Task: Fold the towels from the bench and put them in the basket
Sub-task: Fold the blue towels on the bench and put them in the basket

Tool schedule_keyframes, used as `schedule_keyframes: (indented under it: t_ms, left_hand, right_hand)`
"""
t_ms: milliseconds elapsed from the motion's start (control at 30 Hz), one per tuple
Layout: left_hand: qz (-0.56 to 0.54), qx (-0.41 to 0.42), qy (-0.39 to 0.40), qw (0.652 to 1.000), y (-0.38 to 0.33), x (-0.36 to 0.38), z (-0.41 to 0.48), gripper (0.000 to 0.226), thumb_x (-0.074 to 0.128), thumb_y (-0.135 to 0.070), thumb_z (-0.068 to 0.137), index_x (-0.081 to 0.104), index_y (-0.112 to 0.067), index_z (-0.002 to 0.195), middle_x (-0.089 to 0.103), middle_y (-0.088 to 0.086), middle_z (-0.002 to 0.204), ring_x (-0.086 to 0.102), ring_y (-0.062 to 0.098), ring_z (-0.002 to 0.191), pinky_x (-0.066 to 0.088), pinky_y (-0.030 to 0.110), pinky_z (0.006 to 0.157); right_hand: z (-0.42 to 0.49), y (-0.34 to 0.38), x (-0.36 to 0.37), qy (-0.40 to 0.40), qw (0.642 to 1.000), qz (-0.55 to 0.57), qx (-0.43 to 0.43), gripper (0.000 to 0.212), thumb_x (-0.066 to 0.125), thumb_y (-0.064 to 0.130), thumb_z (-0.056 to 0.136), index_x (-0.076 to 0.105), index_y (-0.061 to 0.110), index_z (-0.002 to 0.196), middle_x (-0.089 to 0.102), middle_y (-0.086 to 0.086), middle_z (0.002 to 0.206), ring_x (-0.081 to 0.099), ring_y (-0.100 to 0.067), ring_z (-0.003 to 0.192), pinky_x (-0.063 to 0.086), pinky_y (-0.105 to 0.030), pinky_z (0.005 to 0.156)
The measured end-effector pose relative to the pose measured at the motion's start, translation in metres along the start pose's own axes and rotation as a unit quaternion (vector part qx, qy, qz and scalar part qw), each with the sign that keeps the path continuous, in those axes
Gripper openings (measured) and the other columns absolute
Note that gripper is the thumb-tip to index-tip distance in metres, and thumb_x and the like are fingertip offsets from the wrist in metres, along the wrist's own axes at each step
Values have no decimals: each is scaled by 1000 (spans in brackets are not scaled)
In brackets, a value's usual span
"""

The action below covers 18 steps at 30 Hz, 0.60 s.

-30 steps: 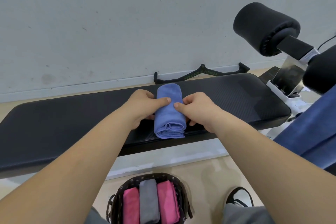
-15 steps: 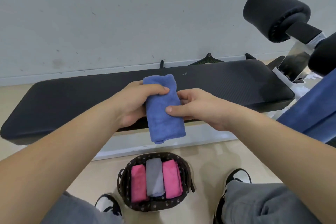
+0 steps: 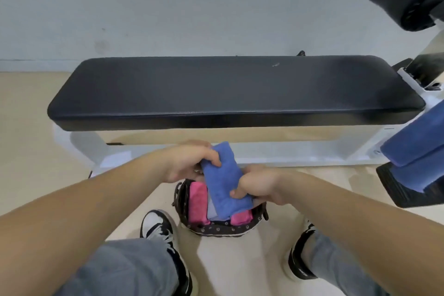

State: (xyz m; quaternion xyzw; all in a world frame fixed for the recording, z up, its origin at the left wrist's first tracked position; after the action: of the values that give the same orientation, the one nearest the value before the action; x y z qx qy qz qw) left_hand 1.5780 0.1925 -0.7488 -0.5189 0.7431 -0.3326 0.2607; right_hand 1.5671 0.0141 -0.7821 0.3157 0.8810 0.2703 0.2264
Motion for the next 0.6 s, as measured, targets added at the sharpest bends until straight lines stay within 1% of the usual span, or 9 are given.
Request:
schedule_keyframes:
  t_ms: [100,200,267,333,367,433,500,567,600]
  left_hand:
    - [-20,-60,-32,998,48,-6,34,28,70,-13,70,67,-12,98,64,9,91,62,21,81,58,34,73]
    - [-47,-88,-114,988,92,-20,70,36,75,-14,67,70,-10,103,69,11,94,65,24,86,59,41,81]
    - [-67,-83,-163,981,115,-26,89,30,77,-13,69,70,-11,99,71,14,93,65,26,85,57,43,80]
    - [-47,-73,-207,974,135,-30,105,25,75,-13,70,67,-10,94,72,15,92,64,25,78,53,35,69]
    - [-9,-68,-222,973,141,-31,111,26,73,-11,73,64,-10,97,71,13,92,64,23,78,50,31,65]
    - [118,-42,-255,959,148,-34,118,31,69,-11,76,55,-12,104,63,6,99,62,23,85,47,30,65]
    - [263,8,-276,924,148,-33,120,32,67,-13,80,50,-16,107,53,2,109,59,25,92,47,33,70]
    - [370,61,-228,898,147,-24,126,33,66,-16,83,53,-17,113,48,-1,120,57,23,102,50,35,79]
    - [400,73,-182,896,150,-17,131,39,67,-18,83,54,-18,120,47,-2,127,56,22,109,51,36,86]
  right_hand:
    - [39,-25,19,23,995,53,79,38,71,6,83,66,-3,119,77,-17,106,76,-31,99,61,-42,91]
    - [82,-52,42,-41,982,154,100,34,76,6,75,70,-2,107,77,-18,103,76,-29,92,62,-38,83]
    - [108,-65,58,-80,970,203,108,37,71,5,67,71,0,103,76,-20,104,76,-34,97,62,-48,90]
    - [136,-72,69,-99,957,245,118,33,63,1,70,69,2,102,74,-23,106,75,-37,98,60,-56,90]
    - [148,-74,73,-103,952,260,123,34,61,0,72,67,1,105,74,-25,107,75,-37,96,61,-54,89]
    - [170,-78,80,-109,944,279,136,33,63,-2,77,66,0,110,73,-26,108,75,-38,97,62,-52,85]
    - [189,-82,87,-109,937,296,150,22,63,-7,84,67,-2,105,73,-26,106,74,-41,99,62,-49,79]
    - [201,-91,94,-95,927,323,165,20,57,-13,87,66,-1,100,72,-27,102,73,-42,93,62,-47,71]
    - [203,-97,98,-84,923,332,178,24,54,-13,89,66,0,105,72,-26,104,73,-41,93,63,-45,70]
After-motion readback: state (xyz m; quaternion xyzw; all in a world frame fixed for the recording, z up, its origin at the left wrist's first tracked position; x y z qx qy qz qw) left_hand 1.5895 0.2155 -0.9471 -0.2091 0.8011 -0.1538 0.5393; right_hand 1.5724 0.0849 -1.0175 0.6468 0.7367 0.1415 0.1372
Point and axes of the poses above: each hand's wrist, its own z-axis towards the middle knuckle, its own x-axis out of the palm, y = z × x, the point moved 4 cm from there along z, towards the middle knuckle
